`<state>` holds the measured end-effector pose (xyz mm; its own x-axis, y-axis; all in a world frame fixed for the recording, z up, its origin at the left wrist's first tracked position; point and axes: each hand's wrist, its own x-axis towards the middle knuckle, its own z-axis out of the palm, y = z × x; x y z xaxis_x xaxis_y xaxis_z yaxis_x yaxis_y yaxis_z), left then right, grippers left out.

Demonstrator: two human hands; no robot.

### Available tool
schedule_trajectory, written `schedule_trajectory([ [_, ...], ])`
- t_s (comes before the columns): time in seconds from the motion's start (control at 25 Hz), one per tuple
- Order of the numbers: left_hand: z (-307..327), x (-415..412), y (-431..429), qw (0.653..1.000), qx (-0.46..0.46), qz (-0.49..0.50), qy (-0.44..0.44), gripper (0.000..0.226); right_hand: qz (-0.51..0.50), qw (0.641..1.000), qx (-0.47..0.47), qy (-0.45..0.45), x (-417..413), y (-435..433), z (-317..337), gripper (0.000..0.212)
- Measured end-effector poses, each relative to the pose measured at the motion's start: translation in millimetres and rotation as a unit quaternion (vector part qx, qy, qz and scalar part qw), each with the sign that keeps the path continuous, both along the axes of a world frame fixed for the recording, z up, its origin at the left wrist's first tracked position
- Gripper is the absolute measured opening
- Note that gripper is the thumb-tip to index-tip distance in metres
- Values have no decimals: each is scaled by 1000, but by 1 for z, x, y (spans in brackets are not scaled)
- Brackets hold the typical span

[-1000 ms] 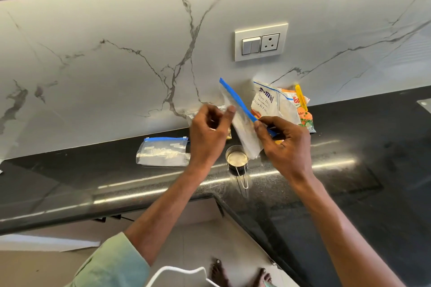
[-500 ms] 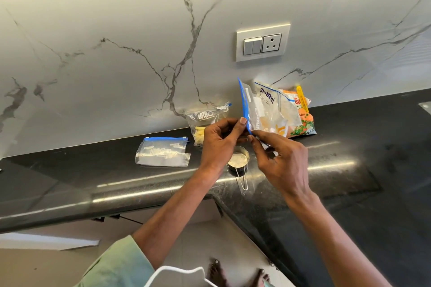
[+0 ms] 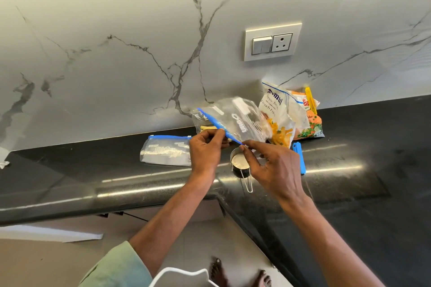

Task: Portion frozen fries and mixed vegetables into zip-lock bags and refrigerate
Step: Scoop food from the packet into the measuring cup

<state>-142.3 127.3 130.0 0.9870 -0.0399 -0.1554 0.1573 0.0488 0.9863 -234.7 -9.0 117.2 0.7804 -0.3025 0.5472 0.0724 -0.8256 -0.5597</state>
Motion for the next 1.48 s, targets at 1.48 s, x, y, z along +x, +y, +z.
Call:
schedule_trajectory([
  [1.48,-121,-1,-54,899,331,-250,-138,50,-326,933,146,-44,63,-119,-63,34],
])
